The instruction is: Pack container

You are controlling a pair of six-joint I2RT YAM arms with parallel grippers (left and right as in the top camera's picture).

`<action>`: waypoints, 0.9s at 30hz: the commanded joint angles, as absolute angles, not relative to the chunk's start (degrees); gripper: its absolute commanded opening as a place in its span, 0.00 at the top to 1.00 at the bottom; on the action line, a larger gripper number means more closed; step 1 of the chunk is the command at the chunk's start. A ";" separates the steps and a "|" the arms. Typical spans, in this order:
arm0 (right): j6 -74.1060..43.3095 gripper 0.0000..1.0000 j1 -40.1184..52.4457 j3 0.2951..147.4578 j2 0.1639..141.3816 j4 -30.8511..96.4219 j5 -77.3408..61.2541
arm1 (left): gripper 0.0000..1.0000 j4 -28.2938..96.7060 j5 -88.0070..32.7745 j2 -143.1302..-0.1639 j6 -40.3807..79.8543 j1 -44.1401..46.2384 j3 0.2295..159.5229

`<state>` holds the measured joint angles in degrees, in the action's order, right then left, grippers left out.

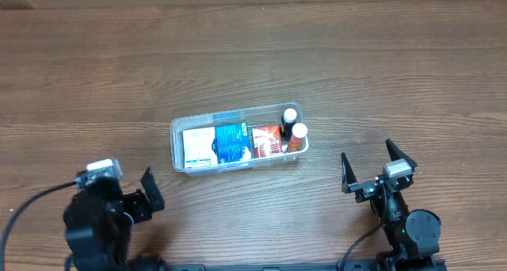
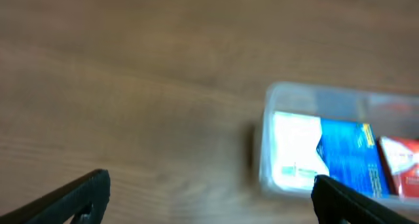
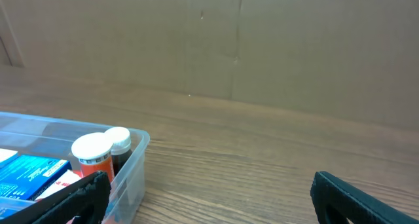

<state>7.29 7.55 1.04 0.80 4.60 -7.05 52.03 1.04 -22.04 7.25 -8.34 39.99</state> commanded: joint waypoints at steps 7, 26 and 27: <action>6.85 0.00 7.81 0.49 0.16 4.21 -7.03 | 0.00 19.53 -5.67 -4.45 5.30 -5.61 13.96; 6.85 0.00 7.81 0.49 0.16 4.19 -7.03 | 0.00 4.14 -4.93 -0.21 -0.75 -5.13 0.25; 6.85 0.00 7.81 0.49 0.16 4.21 -7.03 | 0.00 4.05 -4.97 -0.19 -0.73 -5.10 0.25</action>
